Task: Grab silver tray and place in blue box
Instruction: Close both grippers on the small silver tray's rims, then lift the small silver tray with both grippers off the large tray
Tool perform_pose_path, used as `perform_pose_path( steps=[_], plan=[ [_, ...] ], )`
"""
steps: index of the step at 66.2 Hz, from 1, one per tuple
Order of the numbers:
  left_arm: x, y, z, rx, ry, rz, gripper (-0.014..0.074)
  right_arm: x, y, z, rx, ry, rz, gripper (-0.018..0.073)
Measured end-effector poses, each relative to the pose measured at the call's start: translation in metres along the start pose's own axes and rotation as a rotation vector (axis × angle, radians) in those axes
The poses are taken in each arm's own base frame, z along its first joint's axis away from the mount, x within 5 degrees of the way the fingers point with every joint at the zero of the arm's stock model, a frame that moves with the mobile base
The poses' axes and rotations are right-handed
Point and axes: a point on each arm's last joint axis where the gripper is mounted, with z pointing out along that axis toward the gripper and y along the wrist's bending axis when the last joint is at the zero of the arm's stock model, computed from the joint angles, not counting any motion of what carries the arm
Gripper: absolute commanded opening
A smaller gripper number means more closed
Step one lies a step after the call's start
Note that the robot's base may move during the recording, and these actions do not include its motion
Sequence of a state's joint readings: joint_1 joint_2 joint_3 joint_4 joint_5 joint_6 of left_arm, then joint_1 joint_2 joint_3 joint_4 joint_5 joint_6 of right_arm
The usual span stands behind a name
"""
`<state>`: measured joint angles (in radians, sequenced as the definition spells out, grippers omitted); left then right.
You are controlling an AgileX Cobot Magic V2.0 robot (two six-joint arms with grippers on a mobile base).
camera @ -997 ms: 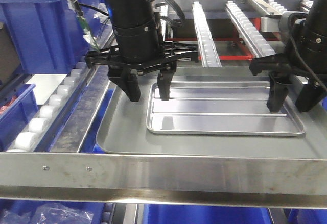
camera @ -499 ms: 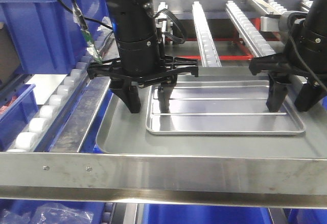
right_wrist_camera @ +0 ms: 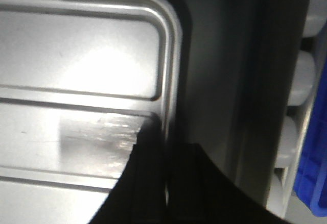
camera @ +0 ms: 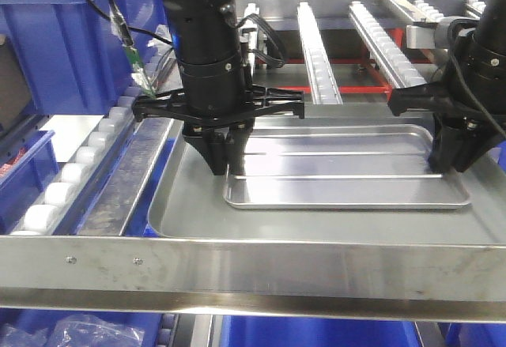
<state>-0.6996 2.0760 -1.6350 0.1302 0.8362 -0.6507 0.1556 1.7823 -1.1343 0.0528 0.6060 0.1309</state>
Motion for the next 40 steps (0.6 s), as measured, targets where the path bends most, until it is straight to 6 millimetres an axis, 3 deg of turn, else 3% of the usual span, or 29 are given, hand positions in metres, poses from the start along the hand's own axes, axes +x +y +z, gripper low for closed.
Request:
perform_pose_path(
  steps=[10,17,29,40],
  plan=[
    [-0.006,-0.001,-0.009,-0.023,0.018,-0.002,-0.0098,0.001,0.000,-0.010,-0.002,0.004,0.001,0.0058],
    [-0.016,-0.004,-0.025,-0.039,-0.001,0.003,-0.0098,-0.003,0.002,-0.031,-0.008,-0.020,0.001,0.0058],
    [-0.032,-0.008,-0.086,-0.040,-0.104,0.020,-0.0098,-0.014,0.006,-0.089,-0.028,-0.107,-0.005,0.0058],
    [-0.029,-0.014,-0.137,-0.026,-0.177,0.048,-0.0098,-0.014,0.008,-0.136,-0.042,-0.167,-0.005,0.0058]
  ],
)
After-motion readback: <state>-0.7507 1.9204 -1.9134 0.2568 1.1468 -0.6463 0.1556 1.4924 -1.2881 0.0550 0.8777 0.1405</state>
